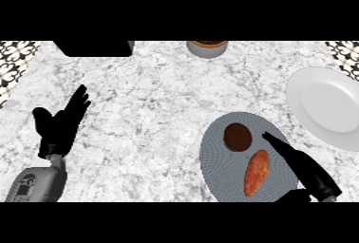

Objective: Pick the sweet potato from the placemat and place it in the plate

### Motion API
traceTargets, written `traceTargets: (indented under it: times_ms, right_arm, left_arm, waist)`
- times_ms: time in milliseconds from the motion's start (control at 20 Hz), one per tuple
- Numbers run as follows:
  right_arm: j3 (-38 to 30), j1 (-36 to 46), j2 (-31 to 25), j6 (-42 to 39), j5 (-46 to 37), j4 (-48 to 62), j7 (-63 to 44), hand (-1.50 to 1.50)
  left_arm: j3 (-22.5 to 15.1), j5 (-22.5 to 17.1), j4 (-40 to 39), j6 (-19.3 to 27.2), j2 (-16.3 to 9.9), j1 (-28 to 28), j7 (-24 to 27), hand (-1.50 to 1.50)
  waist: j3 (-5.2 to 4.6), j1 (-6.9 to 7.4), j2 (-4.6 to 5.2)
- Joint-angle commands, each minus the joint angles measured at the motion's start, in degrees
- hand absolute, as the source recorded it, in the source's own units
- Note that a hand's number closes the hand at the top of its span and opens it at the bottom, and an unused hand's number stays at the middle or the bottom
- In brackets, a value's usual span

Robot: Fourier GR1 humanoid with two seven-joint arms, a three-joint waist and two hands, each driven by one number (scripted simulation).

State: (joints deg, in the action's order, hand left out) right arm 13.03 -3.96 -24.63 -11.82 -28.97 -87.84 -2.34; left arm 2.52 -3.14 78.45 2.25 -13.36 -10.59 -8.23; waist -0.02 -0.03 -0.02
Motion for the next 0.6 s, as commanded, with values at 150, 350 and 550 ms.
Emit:
traceTargets:
  times_ms: [150,350,550]
  right_arm:
    - [-2.4,5.0,3.2,-1.7,-4.9,7.7,1.5,-1.5]
    - [-3.0,7.3,5.5,-1.7,-7.7,10.7,2.0,-1.5]
    - [-0.3,5.8,5.7,-1.1,-11.3,11.4,2.8,-1.5]
  left_arm:
    - [0.6,1.5,1.9,0.4,2.1,1.0,-1.4,0.0]
    - [2.3,1.2,1.4,-2.7,0.7,1.9,0.4,0.0]
    - [2.5,0.0,7.3,-2.9,-0.1,1.0,-6.4,0.0]
  waist:
    - [0.02,0.03,0.01]
    - [0.02,0.09,0.01]
    - [0.03,0.16,-0.03]
